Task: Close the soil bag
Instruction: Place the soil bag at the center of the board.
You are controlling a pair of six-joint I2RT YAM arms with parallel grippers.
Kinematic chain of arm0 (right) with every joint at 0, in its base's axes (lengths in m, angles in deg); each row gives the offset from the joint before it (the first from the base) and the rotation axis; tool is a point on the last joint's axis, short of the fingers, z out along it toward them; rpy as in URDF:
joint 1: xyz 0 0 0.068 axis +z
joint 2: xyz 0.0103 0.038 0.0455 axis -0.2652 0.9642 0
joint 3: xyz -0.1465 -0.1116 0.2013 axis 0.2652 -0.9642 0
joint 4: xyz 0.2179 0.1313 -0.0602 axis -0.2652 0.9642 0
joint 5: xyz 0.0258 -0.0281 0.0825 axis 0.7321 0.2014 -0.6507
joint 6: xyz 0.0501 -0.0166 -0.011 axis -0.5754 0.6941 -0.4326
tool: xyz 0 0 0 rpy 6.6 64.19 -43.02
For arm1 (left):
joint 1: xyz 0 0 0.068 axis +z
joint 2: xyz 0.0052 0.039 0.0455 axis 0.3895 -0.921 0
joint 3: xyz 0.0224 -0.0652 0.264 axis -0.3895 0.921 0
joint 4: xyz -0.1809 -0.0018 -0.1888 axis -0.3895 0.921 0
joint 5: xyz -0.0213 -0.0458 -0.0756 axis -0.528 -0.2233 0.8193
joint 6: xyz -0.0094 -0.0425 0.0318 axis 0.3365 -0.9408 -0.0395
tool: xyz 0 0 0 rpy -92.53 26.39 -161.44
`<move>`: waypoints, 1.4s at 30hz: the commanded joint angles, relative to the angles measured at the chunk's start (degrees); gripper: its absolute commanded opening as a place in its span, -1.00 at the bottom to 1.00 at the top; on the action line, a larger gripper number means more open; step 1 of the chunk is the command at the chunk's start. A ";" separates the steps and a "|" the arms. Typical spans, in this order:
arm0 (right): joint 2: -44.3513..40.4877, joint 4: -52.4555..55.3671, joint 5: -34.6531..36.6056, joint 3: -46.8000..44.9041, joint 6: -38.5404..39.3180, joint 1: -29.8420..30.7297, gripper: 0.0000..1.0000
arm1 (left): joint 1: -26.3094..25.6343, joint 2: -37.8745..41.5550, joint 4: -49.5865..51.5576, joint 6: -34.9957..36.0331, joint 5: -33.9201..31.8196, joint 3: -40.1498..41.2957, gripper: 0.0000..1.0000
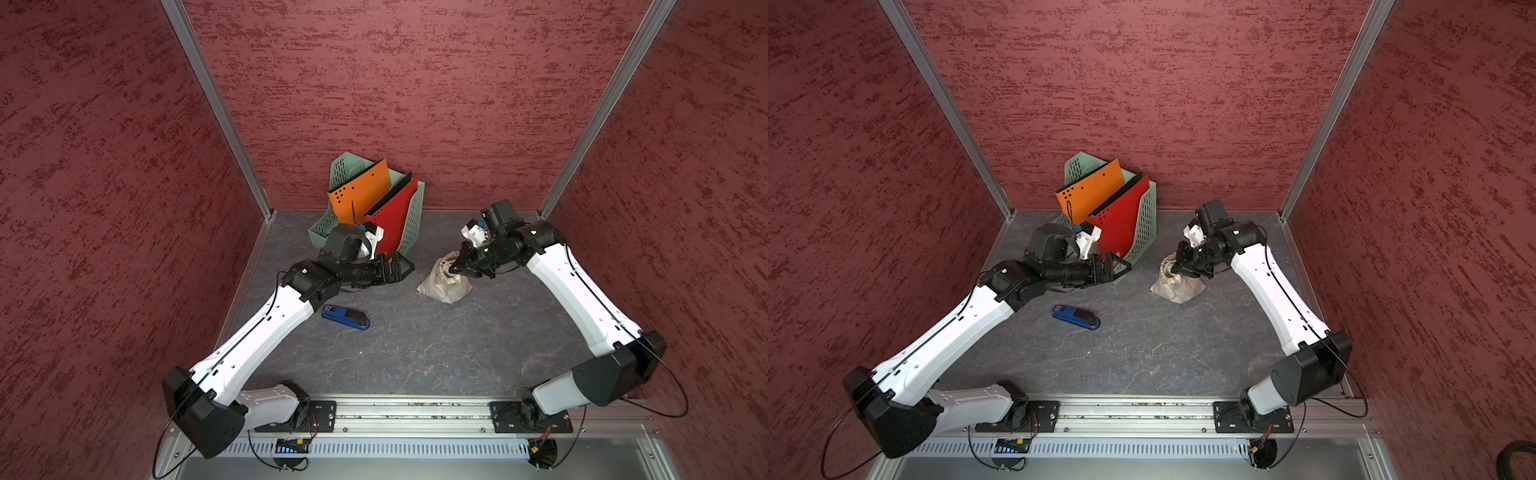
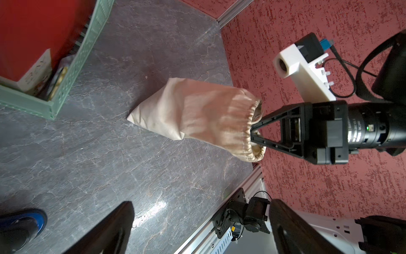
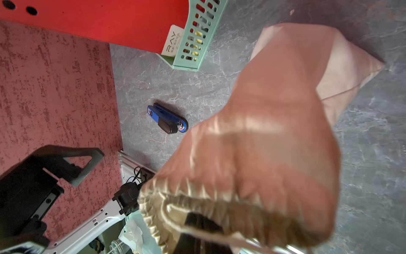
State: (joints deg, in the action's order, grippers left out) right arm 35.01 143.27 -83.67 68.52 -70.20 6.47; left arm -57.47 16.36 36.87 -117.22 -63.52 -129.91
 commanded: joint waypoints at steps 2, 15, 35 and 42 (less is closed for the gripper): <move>-5.24 -6.09 -1.37 -2.81 -0.78 0.30 -1.00 | -1.77 -4.70 -0.89 1.46 0.37 -6.05 0.99; -16.19 -1.75 12.25 -9.77 -5.17 0.10 -1.00 | -5.86 -21.86 8.14 9.15 3.84 -25.20 1.00; -14.53 -1.90 10.42 -9.10 -5.23 0.04 -1.00 | -8.08 -37.63 18.16 15.40 12.24 -43.52 0.73; -14.29 -2.12 10.15 -8.89 -4.88 -0.15 -1.00 | -8.00 -39.72 19.61 15.64 12.40 -45.74 0.59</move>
State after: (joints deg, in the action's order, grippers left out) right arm 20.63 141.26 -74.06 57.88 -75.73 6.45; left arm -65.40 -22.17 55.38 -102.68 -51.96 -172.81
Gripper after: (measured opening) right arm 0.056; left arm 0.801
